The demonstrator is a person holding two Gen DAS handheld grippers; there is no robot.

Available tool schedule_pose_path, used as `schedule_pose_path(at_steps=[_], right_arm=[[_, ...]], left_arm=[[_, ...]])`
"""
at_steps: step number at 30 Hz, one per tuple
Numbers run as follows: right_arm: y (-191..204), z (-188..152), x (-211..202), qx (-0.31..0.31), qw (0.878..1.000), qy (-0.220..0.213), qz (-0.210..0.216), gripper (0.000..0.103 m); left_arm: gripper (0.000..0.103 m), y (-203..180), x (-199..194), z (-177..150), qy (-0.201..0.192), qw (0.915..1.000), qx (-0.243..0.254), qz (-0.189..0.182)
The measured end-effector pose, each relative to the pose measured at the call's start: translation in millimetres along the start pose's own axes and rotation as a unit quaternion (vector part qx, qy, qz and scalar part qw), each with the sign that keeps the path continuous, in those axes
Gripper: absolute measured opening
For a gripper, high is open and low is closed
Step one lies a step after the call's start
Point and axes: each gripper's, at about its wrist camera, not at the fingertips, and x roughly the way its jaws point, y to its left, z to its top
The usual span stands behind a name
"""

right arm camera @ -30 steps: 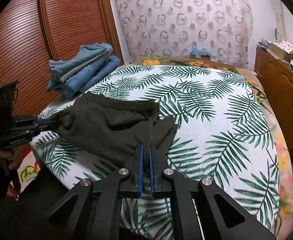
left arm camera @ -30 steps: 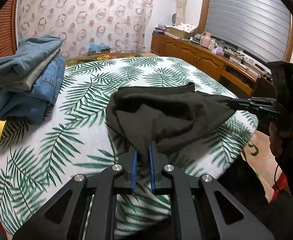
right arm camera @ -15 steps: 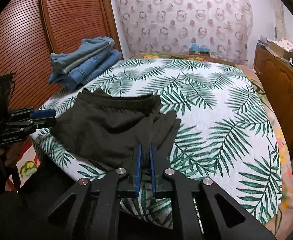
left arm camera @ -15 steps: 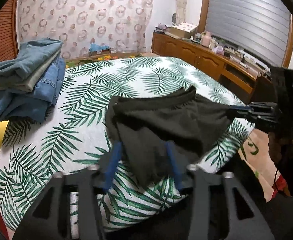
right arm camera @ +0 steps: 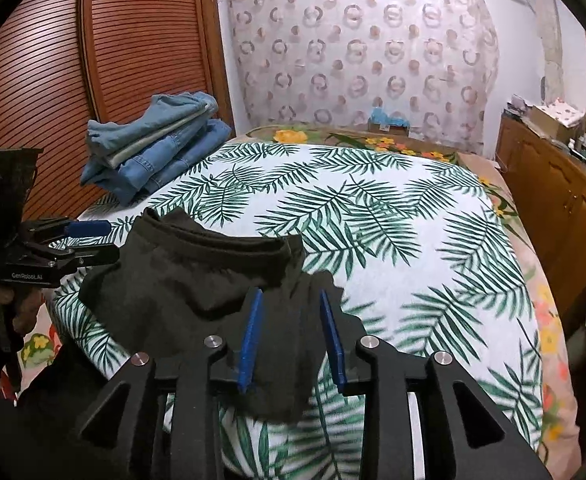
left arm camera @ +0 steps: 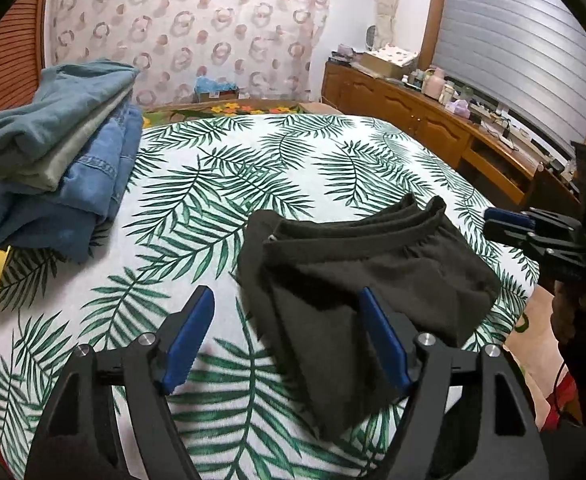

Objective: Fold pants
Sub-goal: 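Open both grippers and lift them off the folded garment, then grasp the folded black garment's edge with both grippers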

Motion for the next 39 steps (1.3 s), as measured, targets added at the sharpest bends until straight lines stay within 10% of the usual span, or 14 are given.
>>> schedule_pose_path(at_steps=[19,28,39], right_arm=[[-5.7,42.8,85.7,-0.010,0.994,0.095,0.061,0.031],[-6.2,41.3,83.3,-0.013,0.995,0.079,0.059,0.009],[-12.6,39.2,73.2,0.005,0.998,0.056,0.025,0.005]], left_arm=[[0.076,9.6,27.0,9.5,0.028,0.9994,-0.013,0.015],[0.076,11.5,30.9,8.3,0.033,0.9992,-0.022,0.010],[0.076,12.9,38.7,6.1,0.039,0.9988,-0.027,0.005]])
